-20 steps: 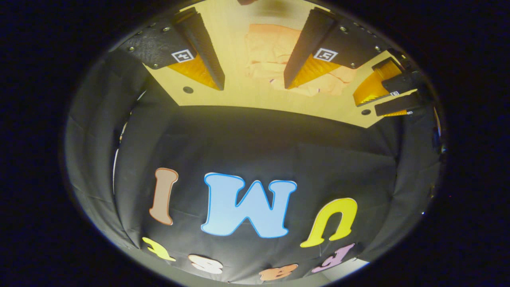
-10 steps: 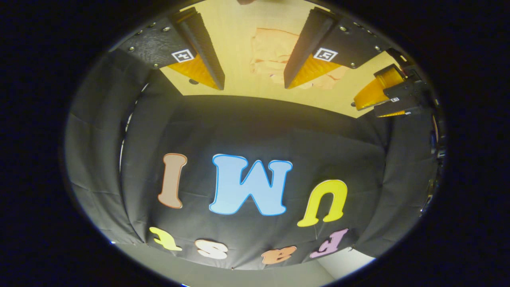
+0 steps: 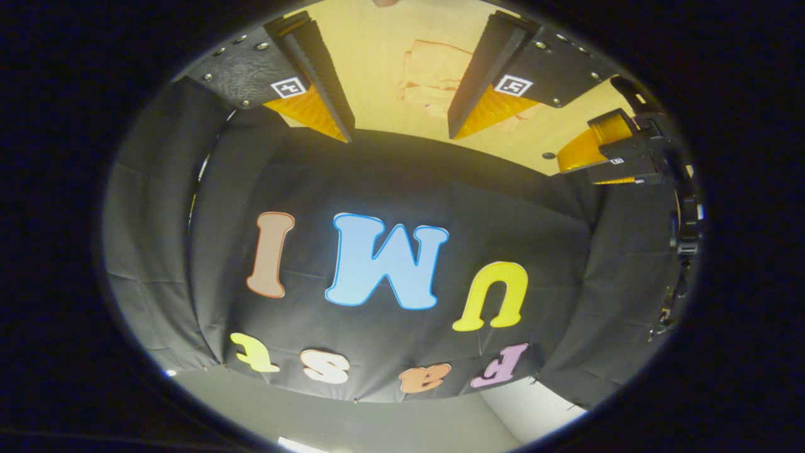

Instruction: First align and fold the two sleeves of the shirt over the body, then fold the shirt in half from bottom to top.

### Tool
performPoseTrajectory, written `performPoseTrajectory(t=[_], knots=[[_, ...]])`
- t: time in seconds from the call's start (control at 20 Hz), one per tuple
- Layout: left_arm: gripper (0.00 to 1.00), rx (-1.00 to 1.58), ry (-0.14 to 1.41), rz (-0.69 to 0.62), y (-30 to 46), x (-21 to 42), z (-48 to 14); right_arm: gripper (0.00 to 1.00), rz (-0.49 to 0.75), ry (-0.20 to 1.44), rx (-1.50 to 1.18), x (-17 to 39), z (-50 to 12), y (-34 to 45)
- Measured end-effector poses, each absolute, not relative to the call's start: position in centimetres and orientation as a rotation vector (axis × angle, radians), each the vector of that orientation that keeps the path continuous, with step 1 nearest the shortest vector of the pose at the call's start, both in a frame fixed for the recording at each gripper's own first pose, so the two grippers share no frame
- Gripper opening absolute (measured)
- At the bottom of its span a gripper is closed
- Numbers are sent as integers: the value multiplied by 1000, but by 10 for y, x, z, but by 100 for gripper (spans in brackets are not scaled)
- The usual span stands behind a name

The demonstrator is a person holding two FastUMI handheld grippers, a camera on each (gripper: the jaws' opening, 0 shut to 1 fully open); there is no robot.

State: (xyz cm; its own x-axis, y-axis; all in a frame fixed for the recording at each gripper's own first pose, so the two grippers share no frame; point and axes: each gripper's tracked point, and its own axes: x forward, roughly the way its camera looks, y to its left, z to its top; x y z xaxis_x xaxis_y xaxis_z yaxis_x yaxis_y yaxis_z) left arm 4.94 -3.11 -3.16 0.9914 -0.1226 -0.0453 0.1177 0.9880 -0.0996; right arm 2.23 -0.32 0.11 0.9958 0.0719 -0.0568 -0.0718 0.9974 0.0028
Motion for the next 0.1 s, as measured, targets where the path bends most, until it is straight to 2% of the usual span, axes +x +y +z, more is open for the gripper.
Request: performPoseTrajectory(t=[0.1], knots=[[94, -81, 43, -120, -28, 46, -25, 93, 78, 54, 1, 20, 4, 4]])
